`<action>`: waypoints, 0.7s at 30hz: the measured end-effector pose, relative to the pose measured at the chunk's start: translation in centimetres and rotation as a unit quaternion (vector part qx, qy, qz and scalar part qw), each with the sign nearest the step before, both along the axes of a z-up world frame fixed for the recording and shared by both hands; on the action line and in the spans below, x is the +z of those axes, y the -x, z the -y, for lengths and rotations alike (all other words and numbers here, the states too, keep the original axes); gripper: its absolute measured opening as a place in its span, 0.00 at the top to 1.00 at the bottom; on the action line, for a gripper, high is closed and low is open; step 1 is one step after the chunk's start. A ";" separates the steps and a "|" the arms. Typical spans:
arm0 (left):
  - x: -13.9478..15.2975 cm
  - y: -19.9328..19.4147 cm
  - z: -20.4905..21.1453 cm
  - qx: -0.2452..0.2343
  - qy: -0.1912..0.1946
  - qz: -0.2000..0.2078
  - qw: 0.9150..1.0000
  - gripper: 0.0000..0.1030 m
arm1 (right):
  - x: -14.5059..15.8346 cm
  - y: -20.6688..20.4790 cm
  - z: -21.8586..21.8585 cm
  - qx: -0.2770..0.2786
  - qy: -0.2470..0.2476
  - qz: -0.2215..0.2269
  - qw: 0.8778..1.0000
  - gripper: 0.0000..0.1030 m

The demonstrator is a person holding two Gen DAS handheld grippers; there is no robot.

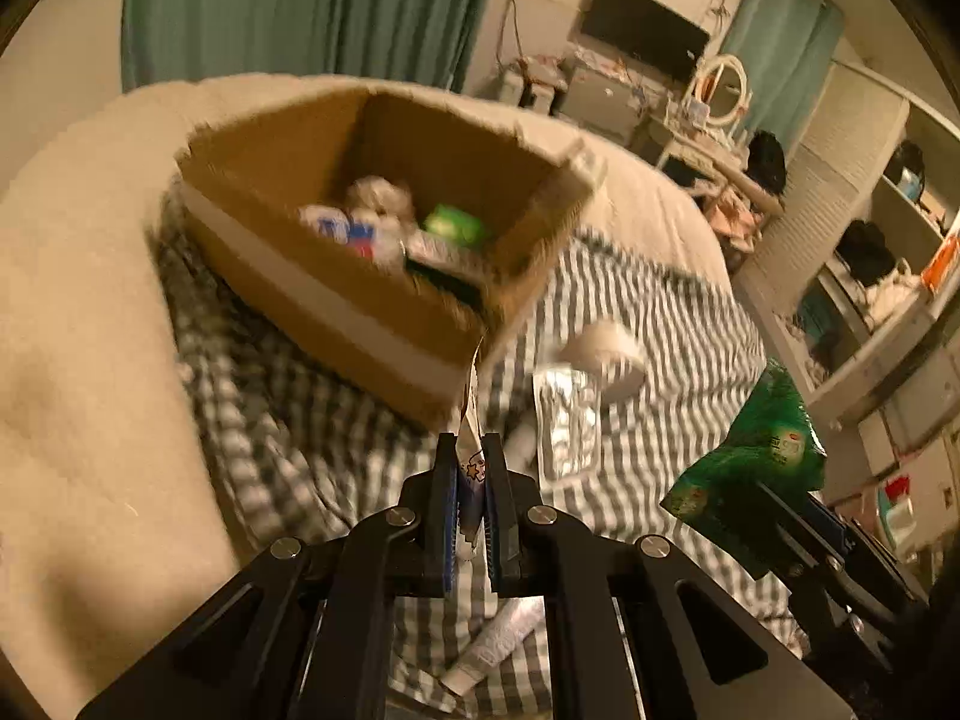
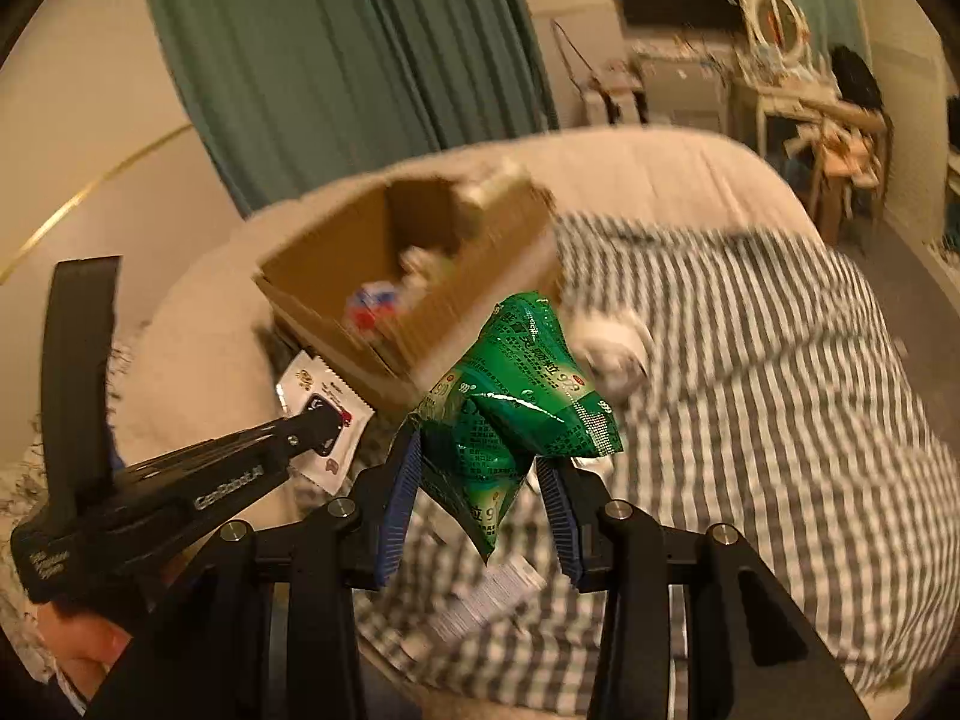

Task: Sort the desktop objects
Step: 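Carry the green packet and white sachet into the cardboard box and release both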

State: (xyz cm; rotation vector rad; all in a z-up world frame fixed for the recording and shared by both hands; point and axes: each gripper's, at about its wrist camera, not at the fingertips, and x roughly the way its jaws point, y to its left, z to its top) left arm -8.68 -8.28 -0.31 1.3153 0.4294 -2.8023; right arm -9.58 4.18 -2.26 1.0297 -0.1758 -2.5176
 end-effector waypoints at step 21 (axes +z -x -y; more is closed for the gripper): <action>2.3 15.5 7.5 0.039 0.052 0.009 0.998 0.90 | 0.9 15.8 9.6 0.055 0.029 0.038 0.997 0.60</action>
